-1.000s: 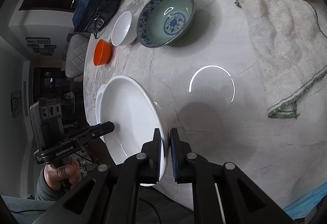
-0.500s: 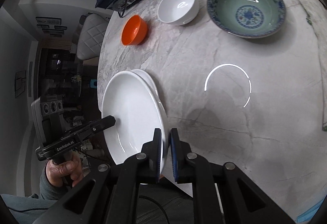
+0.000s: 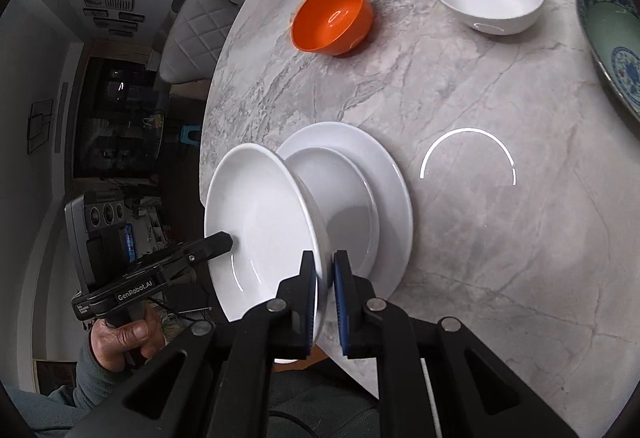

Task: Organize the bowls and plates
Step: 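Lower the small white dish onto the stacked plates and open both tools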

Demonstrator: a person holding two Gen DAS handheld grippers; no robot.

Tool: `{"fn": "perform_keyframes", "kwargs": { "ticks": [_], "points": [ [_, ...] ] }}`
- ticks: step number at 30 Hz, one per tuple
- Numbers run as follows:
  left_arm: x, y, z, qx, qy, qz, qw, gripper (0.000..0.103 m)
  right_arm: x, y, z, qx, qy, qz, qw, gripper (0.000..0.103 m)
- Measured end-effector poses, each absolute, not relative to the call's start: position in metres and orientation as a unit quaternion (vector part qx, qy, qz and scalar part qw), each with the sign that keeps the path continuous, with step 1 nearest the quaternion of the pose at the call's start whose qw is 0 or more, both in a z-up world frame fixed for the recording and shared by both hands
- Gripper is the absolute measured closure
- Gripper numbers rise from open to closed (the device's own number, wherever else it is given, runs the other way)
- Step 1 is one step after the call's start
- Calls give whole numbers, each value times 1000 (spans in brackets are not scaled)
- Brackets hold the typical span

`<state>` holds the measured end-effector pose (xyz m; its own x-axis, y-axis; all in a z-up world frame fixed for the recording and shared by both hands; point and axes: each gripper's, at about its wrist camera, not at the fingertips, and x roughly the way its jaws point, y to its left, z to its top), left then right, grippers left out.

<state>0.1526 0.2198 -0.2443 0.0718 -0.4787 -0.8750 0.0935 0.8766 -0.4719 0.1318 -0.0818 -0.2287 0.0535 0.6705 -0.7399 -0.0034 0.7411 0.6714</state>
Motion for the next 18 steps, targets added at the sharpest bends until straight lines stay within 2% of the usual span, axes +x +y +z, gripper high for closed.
{"fn": "perform_keyframes", "kwargs": {
  "ticks": [10,18],
  "points": [
    [159,243,-304,-122,677,-189,701,96,141,-42,-275,239,660,221,677,91],
    [170,240,-311,-106,675,-199,702,96,141,-34,-294,230,669,197,678,91]
  ]
}}
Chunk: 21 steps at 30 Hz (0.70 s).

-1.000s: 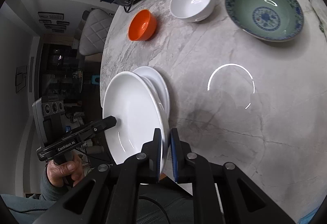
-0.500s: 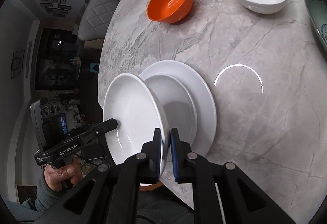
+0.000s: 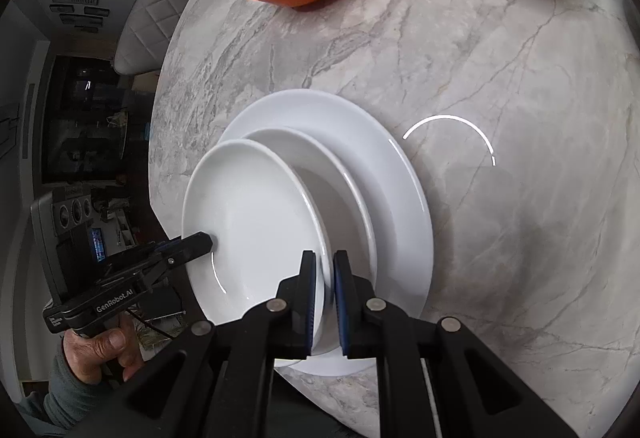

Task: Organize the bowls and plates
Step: 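Lower the small white dish onto the stacked plates and open both tools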

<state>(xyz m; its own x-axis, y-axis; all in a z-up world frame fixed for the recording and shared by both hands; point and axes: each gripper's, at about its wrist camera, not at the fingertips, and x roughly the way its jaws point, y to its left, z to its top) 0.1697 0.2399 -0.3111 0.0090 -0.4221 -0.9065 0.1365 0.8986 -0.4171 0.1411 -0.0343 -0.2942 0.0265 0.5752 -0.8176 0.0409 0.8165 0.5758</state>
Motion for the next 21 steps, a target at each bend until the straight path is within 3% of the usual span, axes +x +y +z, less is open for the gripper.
{"fn": "perform_keyframes", "kwargs": {
  "ticks": [16,18,21],
  "points": [
    [175,230,-332,-84,685,-196,697,89,135,-20,-297,174,661,171,710,87],
    [174,231,-329,-87,683,-199,698,85,135,-17,-296,162,658,166,716,87],
    [171,232,-321,-97,673,-213,702,69,132,-16,-293,168,654,165,719,78]
  ]
}}
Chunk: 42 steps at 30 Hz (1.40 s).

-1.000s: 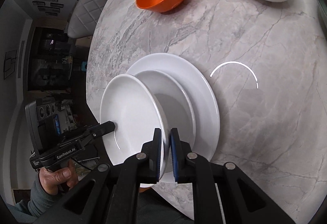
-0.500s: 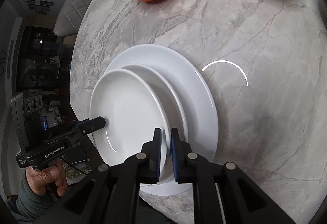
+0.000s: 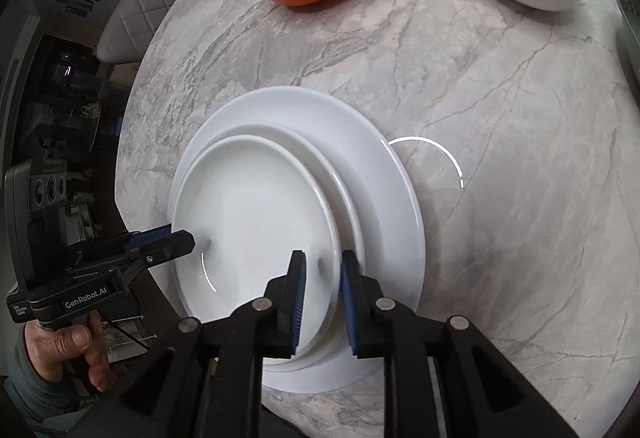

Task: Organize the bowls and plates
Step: 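Lower the small white dish onto the stacked plates and open both tools, then move both tools to the blue-and-white bowl and grip its rim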

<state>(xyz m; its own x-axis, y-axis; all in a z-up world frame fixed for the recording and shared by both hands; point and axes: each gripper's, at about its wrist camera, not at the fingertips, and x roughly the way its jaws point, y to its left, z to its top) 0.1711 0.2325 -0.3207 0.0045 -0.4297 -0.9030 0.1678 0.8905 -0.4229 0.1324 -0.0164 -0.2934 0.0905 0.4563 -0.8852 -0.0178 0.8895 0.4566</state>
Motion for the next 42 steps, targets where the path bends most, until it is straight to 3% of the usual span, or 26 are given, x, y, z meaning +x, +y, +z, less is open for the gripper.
{"fn": "perform_keyframes", "kwargs": {
  "ticks": [2,3,4,5,7,8,12,16,18,24,32,39,41,42],
  "points": [
    [169,231,-312,-106,664,-231,704,42,130,-15,-290,168,648,168,724,70],
    [168,229,-307,-106,658,-238,707,34,129,-13,-287,168,644,171,727,62],
    [166,228,-301,-102,652,-240,712,18,128,-11,-285,168,640,176,729,52],
    [165,227,-294,-99,646,-241,718,10,126,-10,-281,170,636,179,731,47],
    [164,230,-280,-111,632,-247,726,6,120,-9,-271,169,622,182,743,29],
    [163,232,-274,-116,627,-246,730,2,116,-12,-265,172,609,185,752,26],
    [166,233,-248,-127,598,-251,750,1,102,-36,-244,237,555,206,771,22],
    [167,214,-216,-129,536,-290,782,1,76,-92,-241,391,475,195,764,5],
    [171,194,-210,-133,538,-308,773,0,58,-123,-252,455,456,168,746,2],
    [173,118,-232,-116,619,-317,709,1,-9,-192,-267,563,363,104,735,0],
    [178,25,-269,-69,656,-314,683,1,-39,-272,-288,631,334,41,699,0],
    [213,-51,-280,-72,636,-325,696,2,3,-362,-290,635,344,17,692,0],
    [229,-74,-286,-85,636,-328,693,2,30,-380,-282,596,371,12,711,4],
    [237,-86,-289,-83,635,-325,696,2,44,-387,-279,576,381,13,723,10]
  ]
}}
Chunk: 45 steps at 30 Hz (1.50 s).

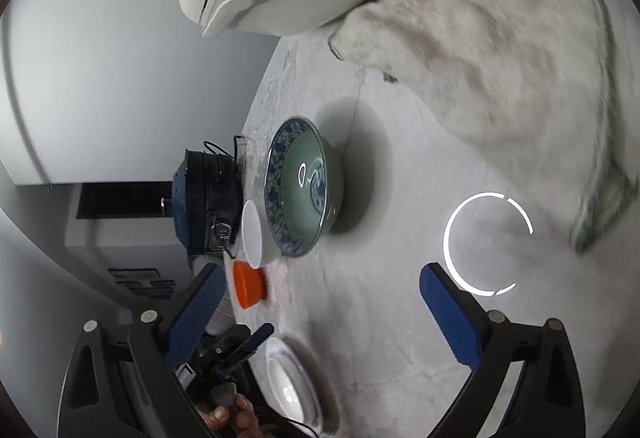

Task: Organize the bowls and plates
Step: 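Move both tools to the blue-and-white bowl and grip its rim, then lift and carry the blue-and-white bowl with both tools toward the plate stack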

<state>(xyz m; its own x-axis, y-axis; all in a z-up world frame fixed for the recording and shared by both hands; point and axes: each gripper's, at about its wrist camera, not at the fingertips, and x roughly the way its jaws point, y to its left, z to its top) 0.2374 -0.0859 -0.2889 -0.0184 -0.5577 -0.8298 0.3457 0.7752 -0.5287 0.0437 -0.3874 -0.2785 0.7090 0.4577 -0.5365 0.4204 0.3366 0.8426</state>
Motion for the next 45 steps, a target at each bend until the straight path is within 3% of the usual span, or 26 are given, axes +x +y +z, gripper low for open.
{"fn": "perform_keyframes", "kwargs": {
  "ticks": [5,10,13,17,21,25,28,31,33,35,37,42,45],
  "points": [
    [263,-132,-299,-47,627,-308,714,3,108,-406,-279,507,427,31,748,24],
    [280,-152,-314,-48,634,-298,712,8,144,-403,-291,477,450,46,754,47],
    [288,-155,-320,-57,635,-294,712,12,154,-400,-295,456,458,52,761,50],
    [296,-157,-330,-59,641,-291,708,30,167,-394,-300,435,467,46,769,52],
    [301,-160,-337,-49,644,-280,710,31,175,-392,-300,414,474,32,776,52],
    [304,-164,-338,-36,640,-276,716,38,186,-382,-295,361,496,24,789,56],
    [307,-168,-339,-30,639,-274,718,54,195,-375,-294,330,512,22,793,63],
    [307,-170,-336,-21,634,-274,723,62,200,-371,-295,310,526,7,792,63],
    [309,-172,-335,-15,633,-273,724,73,201,-371,-298,308,535,-5,787,64],
    [309,-173,-334,-13,632,-274,725,74,201,-372,-298,302,539,-11,786,69],
    [310,-174,-335,-11,633,-277,723,77,202,-370,-299,288,551,-21,783,86],
    [308,-181,-333,2,631,-290,719,89,202,-369,-298,285,554,-21,782,92],
    [306,-186,-330,17,628,-292,721,91,202,-367,-298,280,556,-24,782,92]
  ]
}}
